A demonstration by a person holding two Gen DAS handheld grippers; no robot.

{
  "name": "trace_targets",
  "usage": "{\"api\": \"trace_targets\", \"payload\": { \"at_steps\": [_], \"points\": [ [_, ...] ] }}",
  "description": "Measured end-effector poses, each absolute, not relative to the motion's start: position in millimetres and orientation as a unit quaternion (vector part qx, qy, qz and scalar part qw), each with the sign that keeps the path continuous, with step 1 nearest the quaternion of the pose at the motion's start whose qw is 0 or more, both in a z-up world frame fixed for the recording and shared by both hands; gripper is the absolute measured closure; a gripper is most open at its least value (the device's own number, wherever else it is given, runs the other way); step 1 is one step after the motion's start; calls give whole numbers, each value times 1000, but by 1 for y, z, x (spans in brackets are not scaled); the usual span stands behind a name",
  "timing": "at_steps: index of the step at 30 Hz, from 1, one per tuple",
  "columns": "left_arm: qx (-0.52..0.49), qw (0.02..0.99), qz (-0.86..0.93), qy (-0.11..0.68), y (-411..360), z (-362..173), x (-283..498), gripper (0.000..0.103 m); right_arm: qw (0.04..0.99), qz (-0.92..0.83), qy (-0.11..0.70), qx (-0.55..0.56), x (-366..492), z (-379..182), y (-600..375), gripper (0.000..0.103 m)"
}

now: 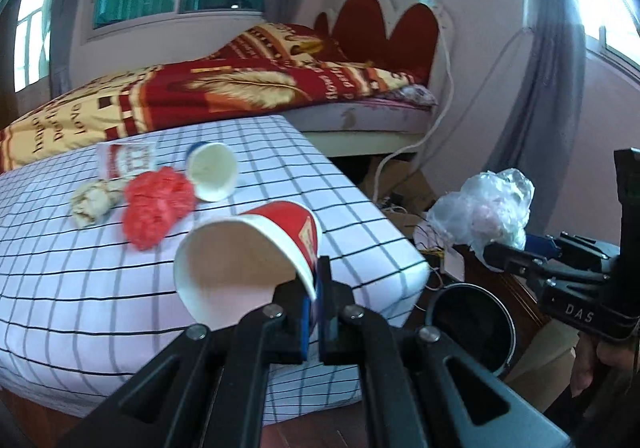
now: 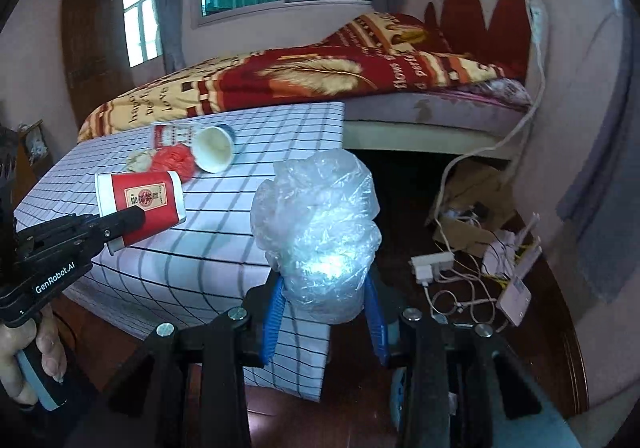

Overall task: Collect trash
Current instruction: 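Lift both items and carry them toward the black bin, then open both tools over the black bin to drop the cup and bubble wrap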

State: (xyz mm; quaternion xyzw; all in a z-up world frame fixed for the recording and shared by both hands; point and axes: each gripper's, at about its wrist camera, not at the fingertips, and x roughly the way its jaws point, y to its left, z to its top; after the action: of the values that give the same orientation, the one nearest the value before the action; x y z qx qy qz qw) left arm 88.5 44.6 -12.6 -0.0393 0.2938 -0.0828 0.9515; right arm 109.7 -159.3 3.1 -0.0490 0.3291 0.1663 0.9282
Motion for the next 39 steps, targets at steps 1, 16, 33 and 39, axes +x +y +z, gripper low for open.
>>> {"api": "trace_targets", "payload": {
  "at_steps": [1,16,33,39],
  "points": [
    [-37,951,-87,294,39,-13,89,101,929,163,330,-48,109,2,-163,64],
    [-6,932,-189,309,-47,-24,96,101,929,71,363,-12,94,-23,-251,64],
    [25,887,-293,355,-144,-63,103,101,909,-19,416,12,76,-78,-336,64],
    [33,859,-322,398,-174,-94,111,101,895,-27,446,9,76,-113,-356,64]
  ]
}}
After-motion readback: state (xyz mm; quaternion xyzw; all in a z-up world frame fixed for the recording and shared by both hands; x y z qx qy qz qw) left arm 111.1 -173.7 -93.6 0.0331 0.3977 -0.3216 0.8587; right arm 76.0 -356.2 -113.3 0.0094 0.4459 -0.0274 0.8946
